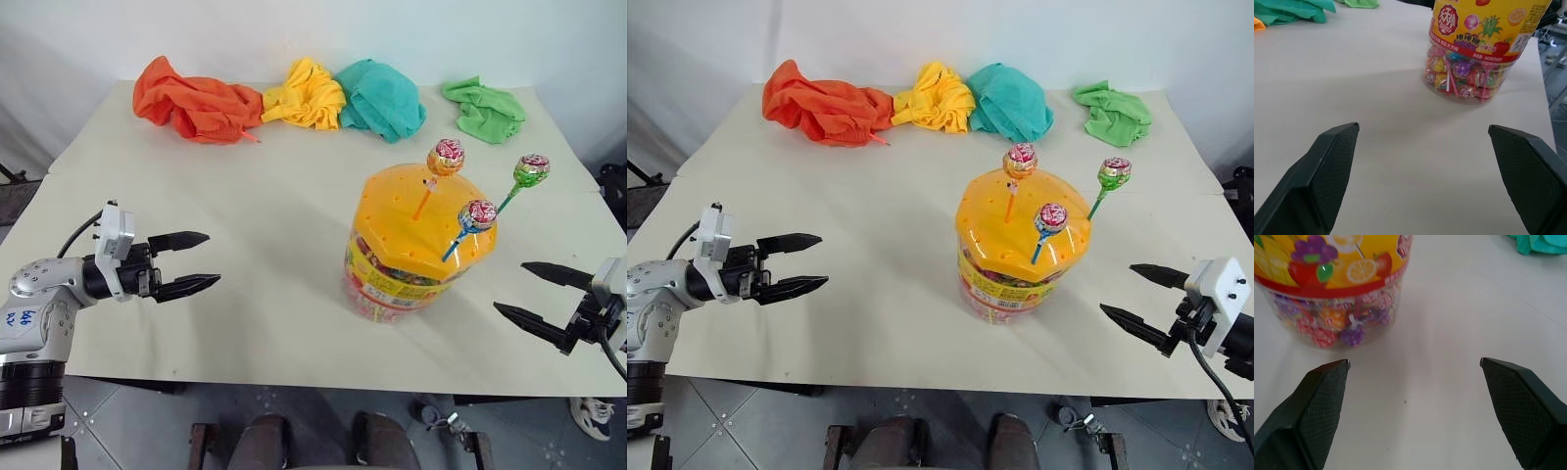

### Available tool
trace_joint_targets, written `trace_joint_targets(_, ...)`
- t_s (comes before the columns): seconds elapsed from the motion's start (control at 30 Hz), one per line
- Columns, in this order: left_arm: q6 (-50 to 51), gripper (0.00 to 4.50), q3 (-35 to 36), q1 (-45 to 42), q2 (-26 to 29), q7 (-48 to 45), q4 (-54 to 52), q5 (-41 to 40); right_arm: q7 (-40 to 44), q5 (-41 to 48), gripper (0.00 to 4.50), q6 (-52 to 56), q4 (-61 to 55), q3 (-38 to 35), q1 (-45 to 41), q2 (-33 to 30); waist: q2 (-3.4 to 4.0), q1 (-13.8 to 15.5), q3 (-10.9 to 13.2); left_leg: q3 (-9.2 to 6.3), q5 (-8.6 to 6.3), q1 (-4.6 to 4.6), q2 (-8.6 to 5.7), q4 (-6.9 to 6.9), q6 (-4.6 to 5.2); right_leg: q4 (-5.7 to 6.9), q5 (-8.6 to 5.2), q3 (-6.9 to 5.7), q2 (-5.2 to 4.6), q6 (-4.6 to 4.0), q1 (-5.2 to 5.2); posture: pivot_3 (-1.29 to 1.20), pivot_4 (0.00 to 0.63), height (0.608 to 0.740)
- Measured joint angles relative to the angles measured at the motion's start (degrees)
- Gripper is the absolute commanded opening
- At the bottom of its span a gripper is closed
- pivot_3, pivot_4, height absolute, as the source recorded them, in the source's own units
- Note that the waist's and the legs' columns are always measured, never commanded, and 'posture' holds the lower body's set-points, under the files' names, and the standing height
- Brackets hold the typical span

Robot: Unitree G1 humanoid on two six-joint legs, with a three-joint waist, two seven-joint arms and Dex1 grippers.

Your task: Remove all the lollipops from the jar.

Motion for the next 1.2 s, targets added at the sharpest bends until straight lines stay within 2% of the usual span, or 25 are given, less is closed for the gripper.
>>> trace_joint_targets(0.5,6.43,4.50,0.53,-0.91,0.30,2.62,-6.19,-2.22,-0.03,0.06,4.47,0.45,0.40,-0.02,-0.63,-0.01,0.00,0.02,0.00,0.01,-0.01,-0.01,0.01,0.09,0.01,0.06,0.00,0.03,0.00,0.00,0.00,0.00,0.150,0.740)
trace_joint_targets(0.6,7.63,4.50,0.66,-2.59,1.80,2.81,-6.55,-2.63,-0.01,0.47,4.47,1.06,-0.13,-0.74,0.01,-0.01,0.00,0.06,0.00,0.00,-0.01,-0.03,0.01,0.12,0.01,0.08,0.00,0.02,0.00,0.00,0.00,0.00,0.150,0.740)
trace_joint_targets(0.8,8.26,4.50,1.26,-11.44,4.07,2.47,-8.40,-3.91,-0.97,4.67,4.47,4.66,-6.51,-6.93,1.89,-0.01,0.00,0.16,0.00,-0.03,-0.04,-0.05,0.01,0.20,0.01,0.11,0.00,0.02,0.00,0.00,0.02,0.00,0.150,0.740)
trace_joint_targets(0.9,8.20,4.50,-1.85,-17.78,3.27,0.85,-8.09,-3.88,-1.99,6.93,4.47,7.01,-10.53,-9.51,3.00,-0.01,-0.01,0.25,0.00,-0.03,-0.04,-0.05,-0.02,0.22,0.01,0.14,0.00,0.02,0.00,0.00,0.03,0.00,0.150,0.740)
trace_joint_targets(1.07,6.29,4.50,-9.47,-30.72,-3.79,-2.22,-0.86,-1.86,-3.27,10.70,4.47,10.43,-15.43,-12.77,4.03,-0.05,-0.07,0.46,0.03,-0.05,-0.06,-0.07,-0.05,0.33,0.04,0.13,0.01,-0.01,0.01,0.02,0.09,0.00,0.150,0.740)
trace_joint_targets(1.2,5.30,4.50,-13.81,-37.48,-8.61,-6.42,5.46,-0.82,-5.51,13.36,4.47,11.86,-18.30,-14.46,3.69,0.07,-0.11,0.20,0.06,-0.05,-0.06,-0.09,-0.05,0.33,0.04,0.12,0.01,-0.01,0.01,0.02,0.06,0.00,0.150,0.740)
